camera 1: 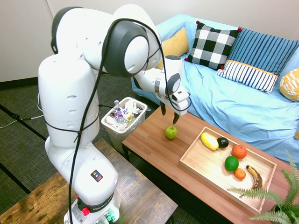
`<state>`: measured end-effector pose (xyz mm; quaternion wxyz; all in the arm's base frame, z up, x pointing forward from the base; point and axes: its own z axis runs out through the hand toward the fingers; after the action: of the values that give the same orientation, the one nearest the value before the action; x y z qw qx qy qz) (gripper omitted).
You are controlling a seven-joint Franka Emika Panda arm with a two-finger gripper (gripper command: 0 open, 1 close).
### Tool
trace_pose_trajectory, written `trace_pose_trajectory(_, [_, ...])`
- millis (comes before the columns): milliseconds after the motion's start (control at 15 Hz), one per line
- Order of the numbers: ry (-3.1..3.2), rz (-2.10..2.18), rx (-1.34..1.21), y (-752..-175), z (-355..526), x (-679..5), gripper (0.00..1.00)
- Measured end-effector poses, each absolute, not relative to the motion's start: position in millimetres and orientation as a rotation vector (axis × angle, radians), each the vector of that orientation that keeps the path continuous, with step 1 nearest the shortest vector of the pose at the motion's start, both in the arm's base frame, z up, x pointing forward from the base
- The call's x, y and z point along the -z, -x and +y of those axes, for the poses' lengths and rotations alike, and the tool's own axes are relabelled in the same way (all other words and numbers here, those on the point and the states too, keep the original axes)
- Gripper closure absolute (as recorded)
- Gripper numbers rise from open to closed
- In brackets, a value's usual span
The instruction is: Put the apple in the tray
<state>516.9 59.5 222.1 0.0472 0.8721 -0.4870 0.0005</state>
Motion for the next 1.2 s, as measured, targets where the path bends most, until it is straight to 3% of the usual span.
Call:
trace_pose_trajectory(1000, [-2.557,-1.485,0.096,-547,62,-105,0.0])
trace_pose_trajectory(1067, [-2.551,-1.49,0.104,-546,62,-100,1.0])
trace_pose_trajectory(1200, [-2.54,-1.506,0.117,-545,61,-93,1.0])
